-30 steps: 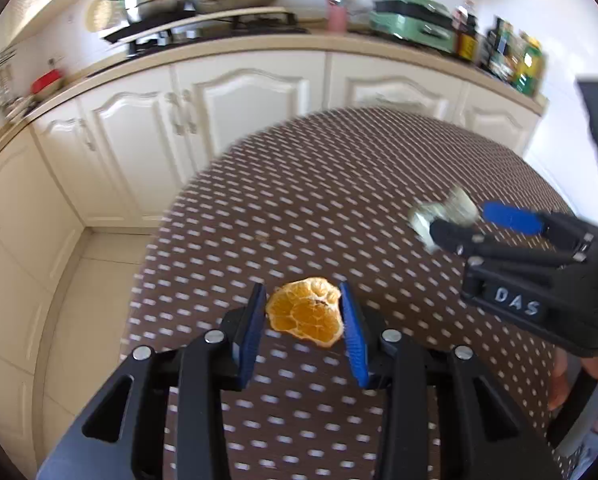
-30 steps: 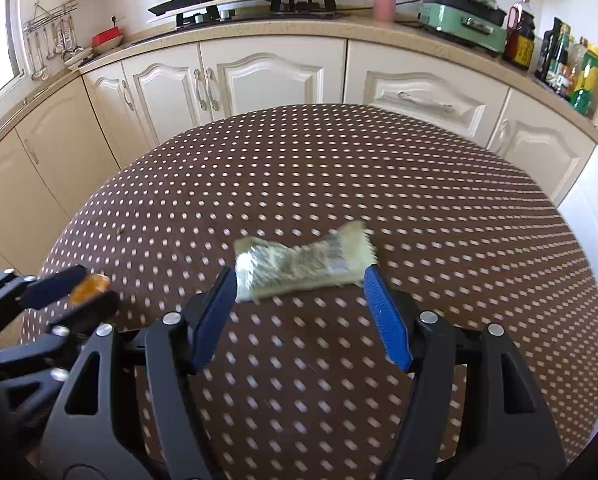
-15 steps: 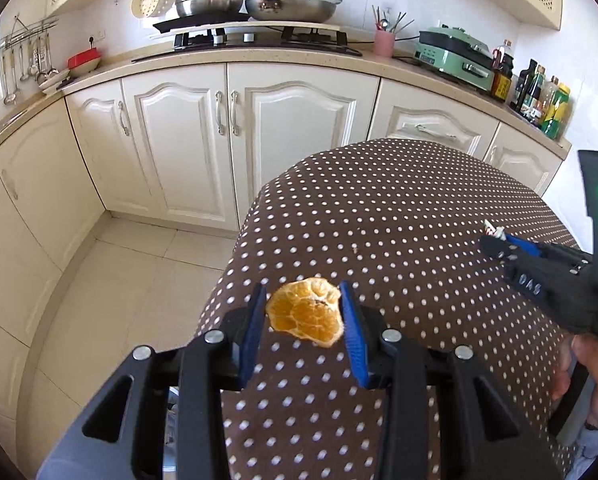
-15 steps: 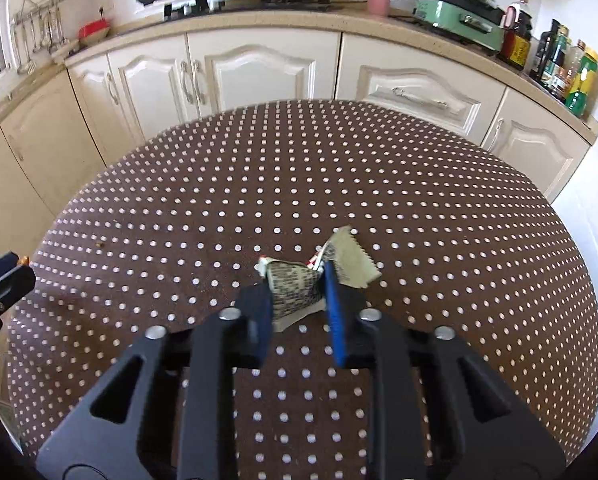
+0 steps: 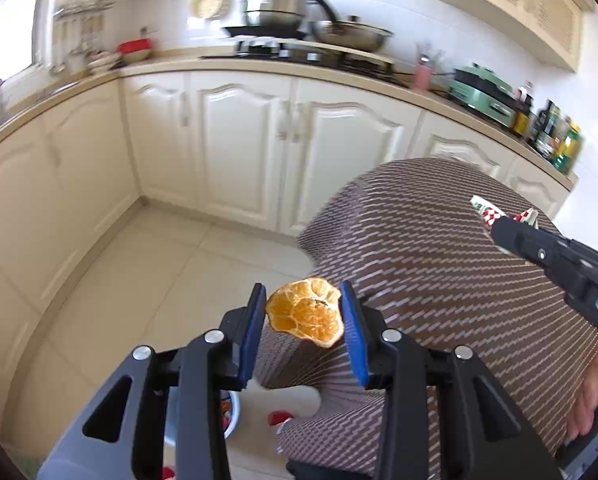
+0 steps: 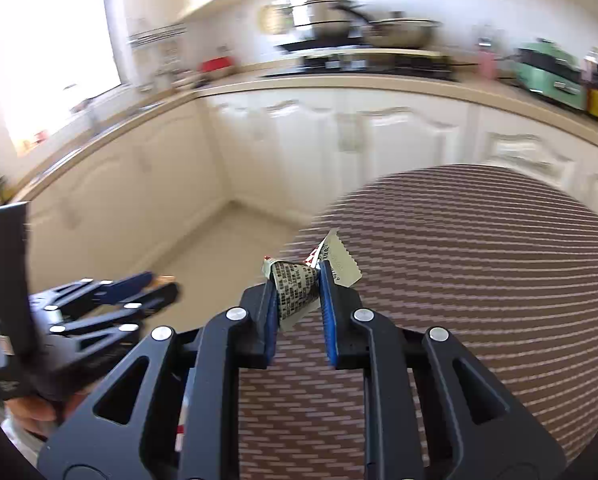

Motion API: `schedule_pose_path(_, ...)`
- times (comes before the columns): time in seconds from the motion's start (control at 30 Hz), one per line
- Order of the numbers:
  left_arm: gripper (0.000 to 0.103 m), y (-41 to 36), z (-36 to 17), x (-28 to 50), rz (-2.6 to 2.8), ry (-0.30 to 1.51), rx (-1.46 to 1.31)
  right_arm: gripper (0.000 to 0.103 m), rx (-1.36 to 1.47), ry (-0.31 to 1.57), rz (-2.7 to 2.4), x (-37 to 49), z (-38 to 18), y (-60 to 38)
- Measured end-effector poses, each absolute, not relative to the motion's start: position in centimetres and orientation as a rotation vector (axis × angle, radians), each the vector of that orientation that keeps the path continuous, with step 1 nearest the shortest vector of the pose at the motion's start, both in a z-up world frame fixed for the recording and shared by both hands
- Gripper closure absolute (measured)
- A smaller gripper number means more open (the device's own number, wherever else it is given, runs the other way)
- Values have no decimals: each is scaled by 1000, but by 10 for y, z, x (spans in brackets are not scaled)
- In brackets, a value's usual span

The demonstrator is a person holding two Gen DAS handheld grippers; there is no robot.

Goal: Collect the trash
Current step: 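Carry the orange peel and pale wrapper over the bucket and open both tools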

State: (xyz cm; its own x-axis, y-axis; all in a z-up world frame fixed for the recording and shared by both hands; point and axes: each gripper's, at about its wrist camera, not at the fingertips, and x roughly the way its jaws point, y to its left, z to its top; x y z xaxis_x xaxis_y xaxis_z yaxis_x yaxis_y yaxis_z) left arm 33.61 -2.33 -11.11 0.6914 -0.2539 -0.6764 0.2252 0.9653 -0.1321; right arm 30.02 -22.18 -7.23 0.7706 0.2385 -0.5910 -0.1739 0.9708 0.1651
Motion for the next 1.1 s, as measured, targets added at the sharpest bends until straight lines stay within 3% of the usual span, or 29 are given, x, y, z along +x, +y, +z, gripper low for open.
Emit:
schedule_pose_path(0.2, 67, 62, -143, 325, -138, 793, -77, 85, 121, 720, 391, 307, -101, -127)
schedule_pose_path(0.53, 67, 158, -252, 336, 43, 950, -131, 85, 79, 935, 457, 345, -214, -10)
schedule_pose_path(0.83, 66, 182, -336, 360, 36, 1025, -219, 85, 90, 1084, 401, 379, -296, 16)
schedule_pose_path(1.1, 65, 178, -353, 371, 39, 988, -213, 85, 111, 1101, 350, 393, -327, 20)
